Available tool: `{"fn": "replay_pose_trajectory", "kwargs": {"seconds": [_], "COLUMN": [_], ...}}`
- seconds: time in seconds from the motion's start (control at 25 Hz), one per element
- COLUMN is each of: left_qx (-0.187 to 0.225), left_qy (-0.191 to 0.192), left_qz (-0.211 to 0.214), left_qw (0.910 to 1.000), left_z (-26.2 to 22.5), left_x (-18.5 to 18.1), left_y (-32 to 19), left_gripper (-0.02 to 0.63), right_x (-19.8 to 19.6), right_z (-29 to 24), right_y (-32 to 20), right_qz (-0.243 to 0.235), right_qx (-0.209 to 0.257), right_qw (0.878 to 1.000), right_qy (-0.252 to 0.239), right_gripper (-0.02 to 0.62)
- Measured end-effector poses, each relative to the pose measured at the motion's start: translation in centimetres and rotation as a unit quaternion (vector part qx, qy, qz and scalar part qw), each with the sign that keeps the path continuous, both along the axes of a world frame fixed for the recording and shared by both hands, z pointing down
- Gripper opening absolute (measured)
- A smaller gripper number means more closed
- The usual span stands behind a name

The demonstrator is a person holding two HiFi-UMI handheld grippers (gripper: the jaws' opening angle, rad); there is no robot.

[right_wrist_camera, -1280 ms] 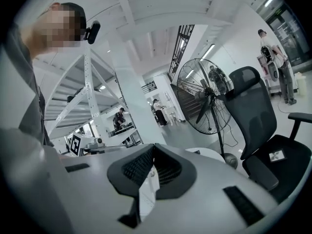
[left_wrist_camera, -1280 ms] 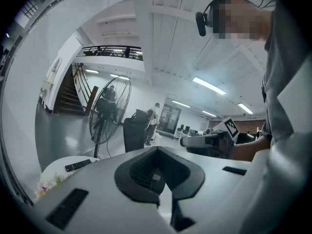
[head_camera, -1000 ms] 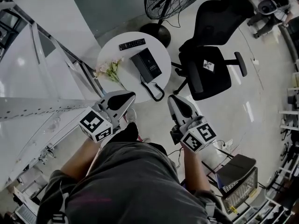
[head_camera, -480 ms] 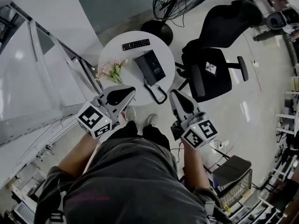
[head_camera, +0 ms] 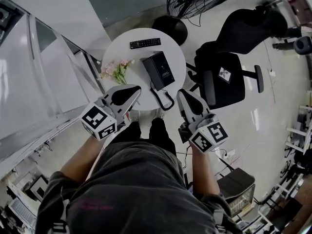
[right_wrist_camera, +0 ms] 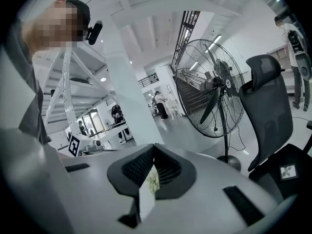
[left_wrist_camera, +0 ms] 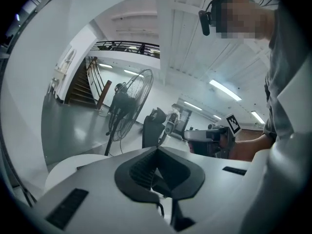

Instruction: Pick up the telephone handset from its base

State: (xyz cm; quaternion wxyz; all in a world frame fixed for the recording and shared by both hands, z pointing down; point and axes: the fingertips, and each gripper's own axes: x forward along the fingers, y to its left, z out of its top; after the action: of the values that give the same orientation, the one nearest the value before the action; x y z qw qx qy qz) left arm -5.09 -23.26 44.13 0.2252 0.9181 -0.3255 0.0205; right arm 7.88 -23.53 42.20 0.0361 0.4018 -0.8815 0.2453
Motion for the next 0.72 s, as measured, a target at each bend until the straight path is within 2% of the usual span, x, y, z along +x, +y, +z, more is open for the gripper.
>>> {"fn": "replay_pose_trajectory", "kwargs": {"seconds": [0.4,0.72], "left_qx": [-0.051,-0.112], "left_qy": [-0.013,-0.022], "left_qz": [-0.078,-0.127], "left_qw": [0.9955,0.9853], "left_z": [6.0,14.0], "left_x": [1.2,2.1], "left_y": [-3.7,-5.7], "left_gripper": [0.014,0.014], "right_x": [1.1,2.4], "right_z": [3.7,7.6], "right_y": [-5.1,-8.4], "right_qz": [-0.077,-0.138], "right_qx": [-0.030,-0.061], "right_qw": [0.997,0.989], "right_qy": [0.003,0.007], "right_gripper": [0.018,0.018]}}
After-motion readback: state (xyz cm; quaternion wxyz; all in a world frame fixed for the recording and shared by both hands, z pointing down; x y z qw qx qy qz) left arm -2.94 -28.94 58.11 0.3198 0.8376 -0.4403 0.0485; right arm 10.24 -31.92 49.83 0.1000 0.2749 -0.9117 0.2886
